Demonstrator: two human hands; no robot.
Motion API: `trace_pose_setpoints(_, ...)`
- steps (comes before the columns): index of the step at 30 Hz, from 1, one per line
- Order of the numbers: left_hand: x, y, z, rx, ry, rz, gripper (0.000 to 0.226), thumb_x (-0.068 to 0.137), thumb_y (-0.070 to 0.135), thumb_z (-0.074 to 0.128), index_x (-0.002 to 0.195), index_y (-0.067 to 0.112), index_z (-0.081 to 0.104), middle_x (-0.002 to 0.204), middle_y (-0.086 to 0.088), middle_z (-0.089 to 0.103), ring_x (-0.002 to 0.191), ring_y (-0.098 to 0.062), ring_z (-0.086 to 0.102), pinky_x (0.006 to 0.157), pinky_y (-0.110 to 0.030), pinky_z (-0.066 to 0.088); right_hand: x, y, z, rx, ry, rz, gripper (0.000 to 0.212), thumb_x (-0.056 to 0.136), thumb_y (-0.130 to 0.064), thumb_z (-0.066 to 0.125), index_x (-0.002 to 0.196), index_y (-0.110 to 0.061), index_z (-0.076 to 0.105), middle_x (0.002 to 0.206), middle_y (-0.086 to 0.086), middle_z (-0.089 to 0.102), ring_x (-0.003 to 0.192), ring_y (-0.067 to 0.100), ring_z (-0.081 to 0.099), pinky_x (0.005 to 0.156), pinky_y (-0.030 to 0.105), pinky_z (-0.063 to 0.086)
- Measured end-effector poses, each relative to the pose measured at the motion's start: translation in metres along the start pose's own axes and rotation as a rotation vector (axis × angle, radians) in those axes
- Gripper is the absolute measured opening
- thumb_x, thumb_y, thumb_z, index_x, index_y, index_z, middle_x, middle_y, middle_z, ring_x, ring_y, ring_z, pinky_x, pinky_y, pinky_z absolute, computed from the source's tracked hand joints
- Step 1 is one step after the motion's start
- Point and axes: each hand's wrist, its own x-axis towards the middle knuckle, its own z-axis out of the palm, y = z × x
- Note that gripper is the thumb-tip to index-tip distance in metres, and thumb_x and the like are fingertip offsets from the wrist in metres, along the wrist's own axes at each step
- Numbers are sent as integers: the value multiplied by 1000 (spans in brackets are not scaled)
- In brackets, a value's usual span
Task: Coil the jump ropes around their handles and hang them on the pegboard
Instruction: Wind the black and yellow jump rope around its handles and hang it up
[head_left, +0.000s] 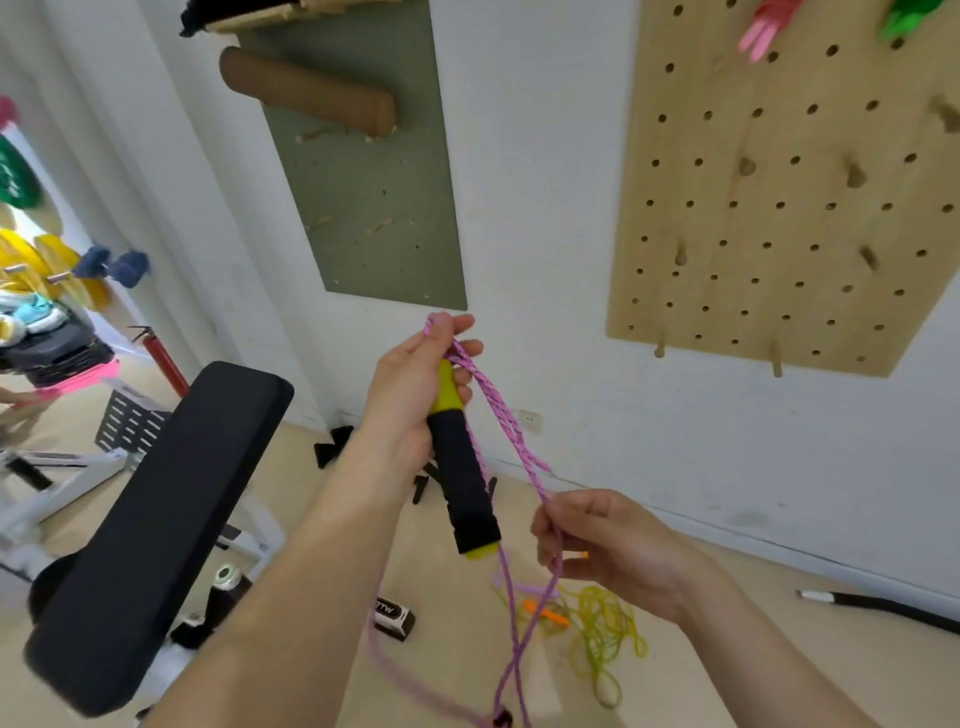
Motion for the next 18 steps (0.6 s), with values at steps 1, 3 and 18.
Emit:
trace_pose_setpoints(1, 4, 1, -8, 53, 30, 27, 28, 95, 36, 53, 94, 13, 70, 75, -2, 71, 46, -9, 46, 44, -20, 44, -1, -3, 3, -2, 15, -13, 22, 90, -25, 57, 82, -8, 68, 69, 9, 60, 68, 23, 58, 71, 34, 47)
trace_pose_setpoints(3, 9, -2, -26, 500, 103, 121, 39, 96, 44, 46, 91, 14, 70, 79, -6, 73, 48, -14, 51, 52, -24, 48, 1, -13, 15, 69, 87, -57, 24, 94, -21, 51, 80, -9, 67, 65, 8, 60, 62, 21, 62, 61, 28, 49)
trace_pose_setpoints(18, -85, -132, -35, 794, -416, -219, 17, 92, 23, 56, 80, 23, 68, 65, 6, 55, 44, -2, 43, 43, -20, 38, 56, -117, 48, 929, 233, -151, 26, 101, -15, 37, 79, -7, 48, 49, 0, 37, 41, 9, 40, 45, 18, 41)
